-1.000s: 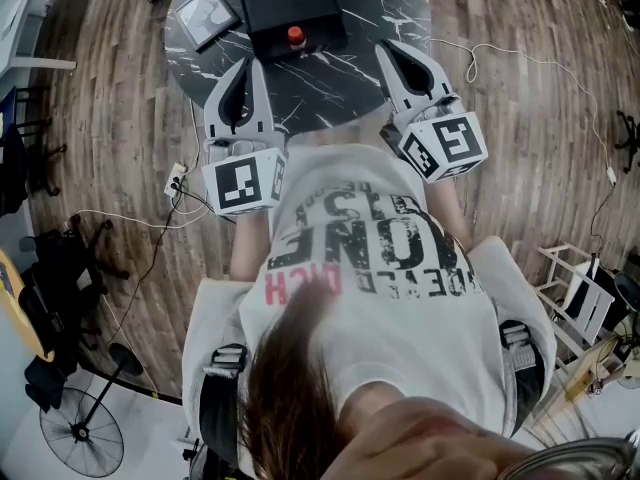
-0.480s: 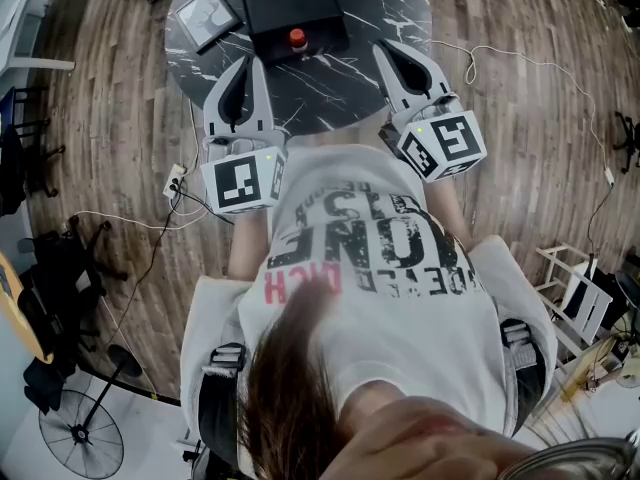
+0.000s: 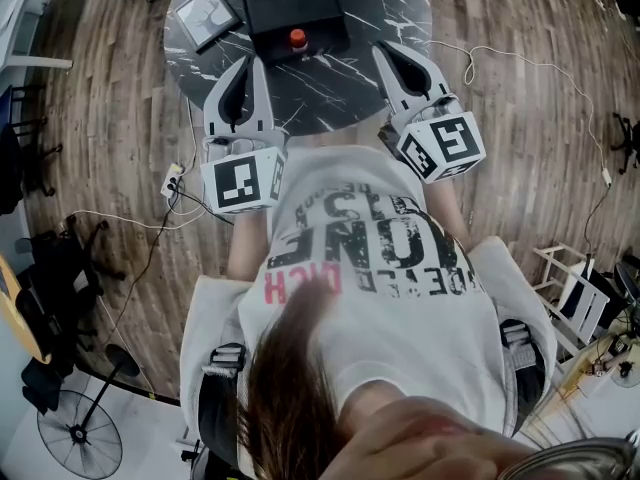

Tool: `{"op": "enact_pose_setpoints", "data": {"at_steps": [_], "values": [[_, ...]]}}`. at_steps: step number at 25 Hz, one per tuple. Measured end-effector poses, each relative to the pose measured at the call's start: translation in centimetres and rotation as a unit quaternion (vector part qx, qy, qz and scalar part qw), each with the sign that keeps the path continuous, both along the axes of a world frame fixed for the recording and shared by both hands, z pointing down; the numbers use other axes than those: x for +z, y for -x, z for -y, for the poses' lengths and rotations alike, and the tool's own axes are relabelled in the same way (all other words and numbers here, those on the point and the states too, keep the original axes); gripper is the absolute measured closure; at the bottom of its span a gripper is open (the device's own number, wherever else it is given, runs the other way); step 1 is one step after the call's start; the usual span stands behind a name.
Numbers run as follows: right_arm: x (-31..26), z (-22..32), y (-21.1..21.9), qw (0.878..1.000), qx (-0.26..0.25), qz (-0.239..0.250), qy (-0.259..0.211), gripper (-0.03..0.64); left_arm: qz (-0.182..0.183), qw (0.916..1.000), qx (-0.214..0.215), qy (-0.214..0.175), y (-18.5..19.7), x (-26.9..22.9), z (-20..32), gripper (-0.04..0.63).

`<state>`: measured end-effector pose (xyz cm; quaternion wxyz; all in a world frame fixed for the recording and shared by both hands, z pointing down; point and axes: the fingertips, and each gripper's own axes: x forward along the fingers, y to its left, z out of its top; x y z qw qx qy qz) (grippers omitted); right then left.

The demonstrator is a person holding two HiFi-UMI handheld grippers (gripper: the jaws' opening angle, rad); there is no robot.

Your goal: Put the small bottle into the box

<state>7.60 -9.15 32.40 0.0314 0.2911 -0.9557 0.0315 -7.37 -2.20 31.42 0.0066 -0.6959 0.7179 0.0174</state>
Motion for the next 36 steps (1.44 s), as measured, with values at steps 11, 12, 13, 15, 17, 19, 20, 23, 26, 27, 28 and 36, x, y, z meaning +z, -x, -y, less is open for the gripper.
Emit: {"op": "enact_pose_setpoints", "data": {"at_steps": [11,12,13,15,17,19,20,23,26,27,28,36], "values": [[-0.2,0.2,-0.7,1.000,0.005,-0.001,-0.004,0.607,-0.001,1.0000,0.008,0.000,-0.7,-0.1,0.5,0.592],[-0.2,0.3,-0.7,1.000,0.006,-0.002,-0.005,0.607,-0.001,1.0000,0.009,0.000,-0.8,-0.1,0.6,0.592],[-0.2,0.3,-0.8,1.000,0.006,-0.003,-0.006,0.607,0.000,0.9999,0.011,0.000,-0.9,-0.1,0.7,0.592],[-0.2,0.3,-1.0,1.000,0.008,-0.003,-0.006,0.607,0.000,0.9999,0.014,0.001,-1.0,-0.1,0.7,0.592],[-0.2,0.3,-1.1,1.000,0.010,-0.003,-0.006,0.607,0.001,0.9999,0.015,0.001,-1.2,-0.1,0.7,0.592],[-0.1,0.2,-1.2,1.000,0.011,-0.004,-0.006,0.607,0.001,0.9999,0.016,0.000,-1.2,-0.2,0.7,0.592],[-0.1,0.2,-1.2,1.000,0.012,-0.004,-0.006,0.607,0.001,0.9999,0.016,0.000,-1.2,-0.1,0.7,0.592],[-0.1,0.2,-1.1,1.000,0.013,-0.002,-0.005,0.607,0.000,0.9999,0.016,0.002,-1.2,0.0,0.6,0.592],[0.0,0.0,-1.0,1.000,0.013,-0.002,-0.006,0.607,-0.003,0.9999,0.015,0.005,-1.0,0.3,0.4,0.592],[0.0,-0.2,-1.0,1.000,0.012,-0.002,-0.006,0.607,-0.003,0.9999,0.015,0.007,-1.0,0.4,0.2,0.592],[-0.1,-0.3,-0.9,1.000,0.012,-0.002,-0.006,0.607,-0.004,0.9998,0.015,0.008,-1.0,0.5,0.0,0.591],[0.2,-1.4,-0.2,1.000,0.006,-0.004,-0.005,0.607,-0.009,0.9999,0.010,0.009,-0.3,0.8,-1.0,0.592]]}}
